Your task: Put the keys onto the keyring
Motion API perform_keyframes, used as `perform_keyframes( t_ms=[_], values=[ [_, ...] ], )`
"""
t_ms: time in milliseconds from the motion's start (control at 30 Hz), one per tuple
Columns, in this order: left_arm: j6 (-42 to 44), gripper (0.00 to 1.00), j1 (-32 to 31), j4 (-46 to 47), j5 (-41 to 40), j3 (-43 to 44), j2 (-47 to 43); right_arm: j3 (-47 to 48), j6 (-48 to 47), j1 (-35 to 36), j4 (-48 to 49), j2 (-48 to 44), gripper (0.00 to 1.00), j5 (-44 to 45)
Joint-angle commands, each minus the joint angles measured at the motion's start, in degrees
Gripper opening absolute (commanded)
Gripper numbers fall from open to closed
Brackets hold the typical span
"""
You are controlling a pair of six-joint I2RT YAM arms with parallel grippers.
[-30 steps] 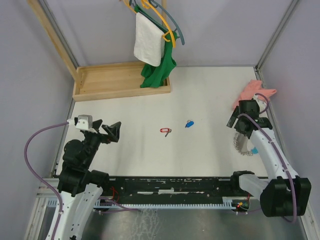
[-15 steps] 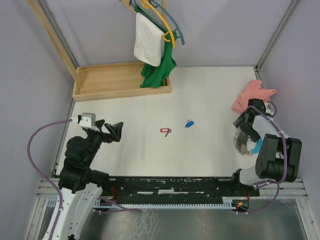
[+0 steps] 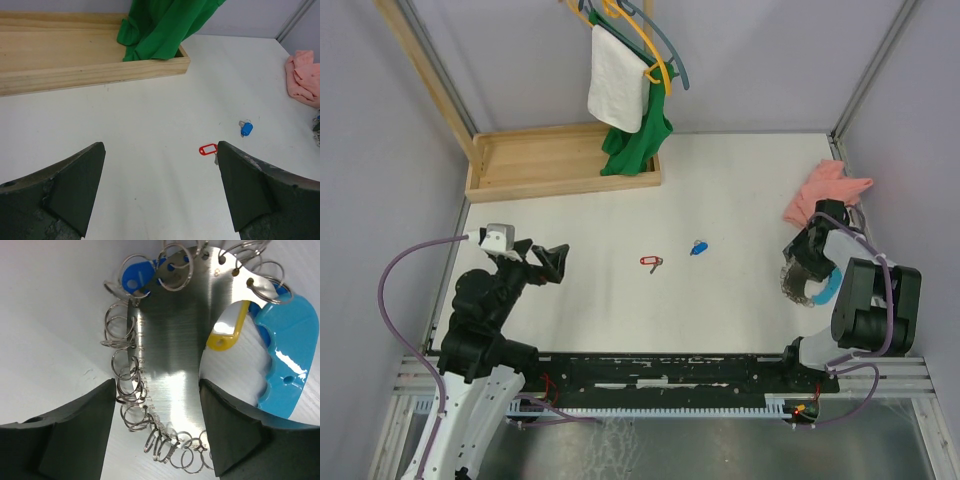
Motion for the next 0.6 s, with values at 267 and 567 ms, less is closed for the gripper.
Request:
perform_keyframes(
  t_ms=[267, 567],
  values=[
    [-2.69, 0.99, -0.32, 3.6, 5.38, 1.26, 2.27, -2.08, 0.81, 15.89, 0.9, 2.51, 0.66, -9.54],
    [-16.25, 0.98, -0.31, 7.2, 15.24, -0.6, 10.66, -3.62, 1.2, 26.51, 1.04, 1.1, 0.58, -10.2]
  ],
)
